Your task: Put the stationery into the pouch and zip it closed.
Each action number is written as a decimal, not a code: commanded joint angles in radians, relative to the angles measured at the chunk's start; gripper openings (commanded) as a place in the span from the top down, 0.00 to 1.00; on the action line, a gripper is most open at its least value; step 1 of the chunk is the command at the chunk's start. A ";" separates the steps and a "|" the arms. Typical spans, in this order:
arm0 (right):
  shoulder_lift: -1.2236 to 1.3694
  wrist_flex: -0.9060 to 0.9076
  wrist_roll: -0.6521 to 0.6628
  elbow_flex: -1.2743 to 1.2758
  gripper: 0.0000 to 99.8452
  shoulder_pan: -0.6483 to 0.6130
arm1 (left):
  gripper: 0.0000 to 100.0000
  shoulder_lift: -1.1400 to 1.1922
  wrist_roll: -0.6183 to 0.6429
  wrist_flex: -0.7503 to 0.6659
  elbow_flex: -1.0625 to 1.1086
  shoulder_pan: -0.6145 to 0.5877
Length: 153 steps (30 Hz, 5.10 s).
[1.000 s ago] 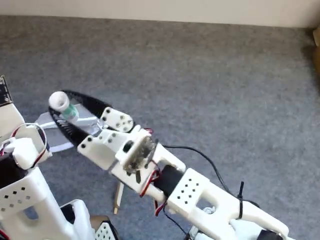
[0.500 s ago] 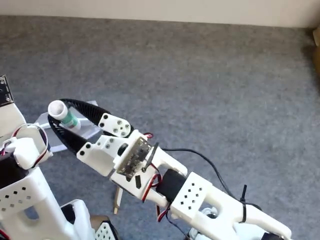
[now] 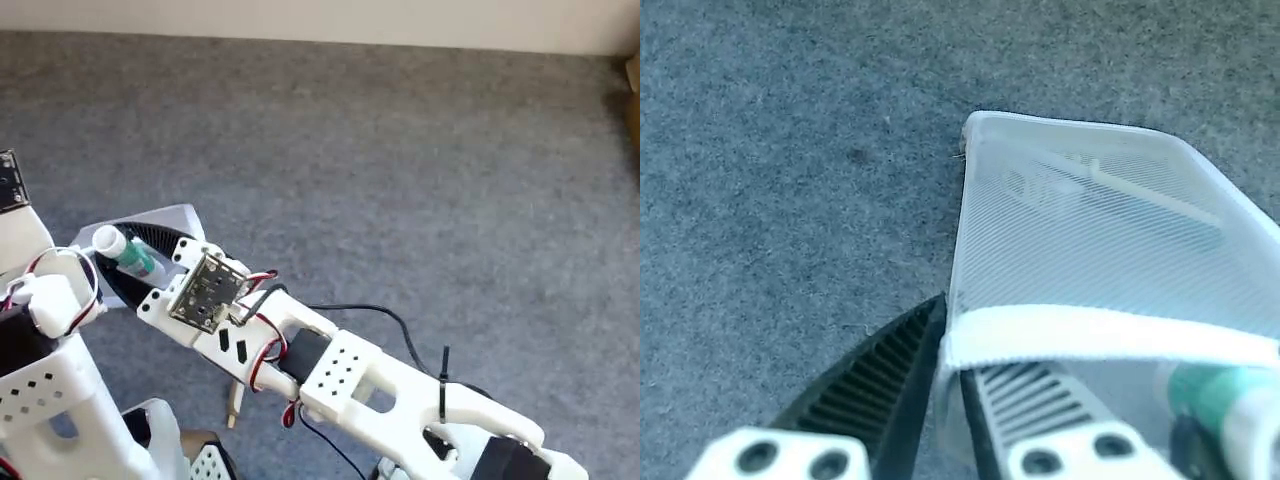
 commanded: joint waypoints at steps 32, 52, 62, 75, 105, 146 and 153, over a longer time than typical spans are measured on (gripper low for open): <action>-0.185 0.008 0.011 -0.048 0.87 0.064 | 0.99 0.001 -0.008 -0.012 -0.007 -0.015; -0.193 0.008 0.015 -0.051 0.87 0.067 | 0.99 0.001 -0.008 -0.012 -0.007 -0.015; -0.194 0.012 0.015 -0.059 0.87 0.188 | 0.99 -0.005 -0.008 -0.014 -0.008 -0.016; -0.390 0.302 0.015 -0.048 0.87 0.272 | 0.99 -0.004 -0.008 -0.014 -0.007 -0.016; -0.518 0.949 -0.196 -0.038 0.87 0.274 | 0.99 0.001 -0.008 -0.014 0.001 -0.015; -0.183 1.081 -0.799 -0.041 0.87 0.193 | 0.99 -0.007 -0.002 -0.054 0.035 -0.016; 0.036 1.084 -0.868 -0.131 0.87 0.193 | 0.99 -0.007 -0.002 -0.052 0.035 -0.015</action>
